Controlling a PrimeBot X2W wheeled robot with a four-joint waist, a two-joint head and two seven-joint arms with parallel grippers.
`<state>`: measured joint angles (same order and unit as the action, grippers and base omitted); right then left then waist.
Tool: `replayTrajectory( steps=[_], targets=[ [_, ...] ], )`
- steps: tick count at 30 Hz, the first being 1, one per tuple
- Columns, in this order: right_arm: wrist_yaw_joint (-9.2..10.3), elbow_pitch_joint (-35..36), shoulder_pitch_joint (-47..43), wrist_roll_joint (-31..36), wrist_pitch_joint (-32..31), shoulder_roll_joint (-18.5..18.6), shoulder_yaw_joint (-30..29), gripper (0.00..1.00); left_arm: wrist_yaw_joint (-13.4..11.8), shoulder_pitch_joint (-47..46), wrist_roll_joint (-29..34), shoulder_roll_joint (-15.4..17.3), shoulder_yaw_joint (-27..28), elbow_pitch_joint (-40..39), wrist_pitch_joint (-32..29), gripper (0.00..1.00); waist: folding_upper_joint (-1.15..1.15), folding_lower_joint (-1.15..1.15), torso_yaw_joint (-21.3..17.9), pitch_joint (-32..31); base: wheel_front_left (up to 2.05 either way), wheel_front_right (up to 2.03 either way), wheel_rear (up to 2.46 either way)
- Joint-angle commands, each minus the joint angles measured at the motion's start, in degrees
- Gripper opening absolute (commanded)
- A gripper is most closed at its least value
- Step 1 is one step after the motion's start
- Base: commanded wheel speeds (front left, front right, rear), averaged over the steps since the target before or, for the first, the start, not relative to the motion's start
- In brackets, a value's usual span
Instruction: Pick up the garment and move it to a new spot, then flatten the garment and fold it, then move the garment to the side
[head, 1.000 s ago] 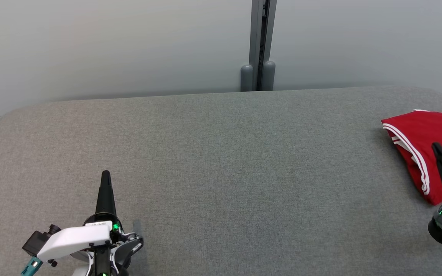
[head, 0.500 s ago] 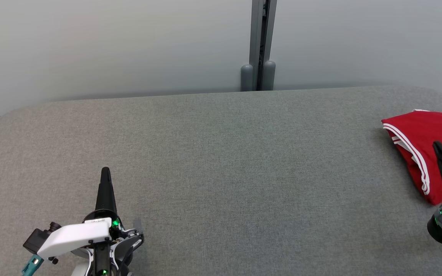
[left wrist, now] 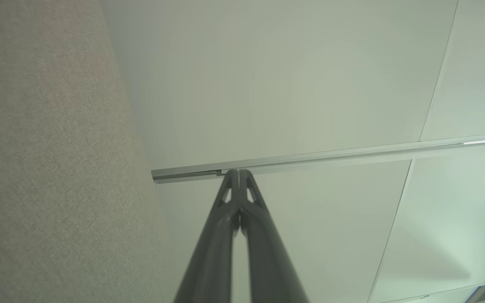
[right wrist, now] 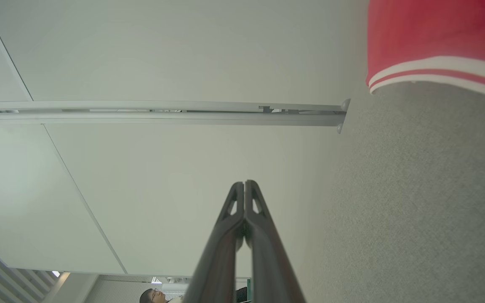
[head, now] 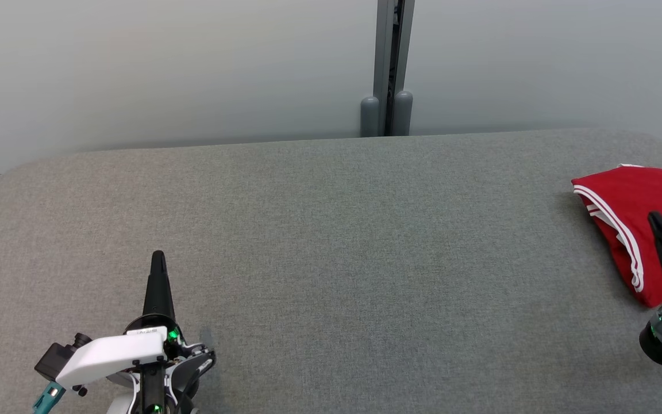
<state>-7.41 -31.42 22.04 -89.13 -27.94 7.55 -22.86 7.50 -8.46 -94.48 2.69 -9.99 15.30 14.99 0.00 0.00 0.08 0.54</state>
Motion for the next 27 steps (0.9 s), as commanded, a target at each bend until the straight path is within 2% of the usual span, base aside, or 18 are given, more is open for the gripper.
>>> replayTrajectory(
  steps=[1, 27],
  targets=[
    [-0.14, -0.03, 0.44, -0.13, 0.08, 0.47, 0.11, 0.0, 0.21, -0.44, -0.16, 0.1, 0.31, 0.01, 0.07, 0.0, 0.0, 0.0, 0.0, 0.0, 0.0, 0.0, 0.0],
    [-0.14, -0.04, 0.38, -0.34, 0.21, 0.57, 0.26, 0.0, 0.21, -0.43, -0.16, 0.1, 0.31, -0.01, 0.07, 0.0, 0.0, 0.0, 0.0, 0.0, 0.0, 0.0, 0.0]
  ],
)
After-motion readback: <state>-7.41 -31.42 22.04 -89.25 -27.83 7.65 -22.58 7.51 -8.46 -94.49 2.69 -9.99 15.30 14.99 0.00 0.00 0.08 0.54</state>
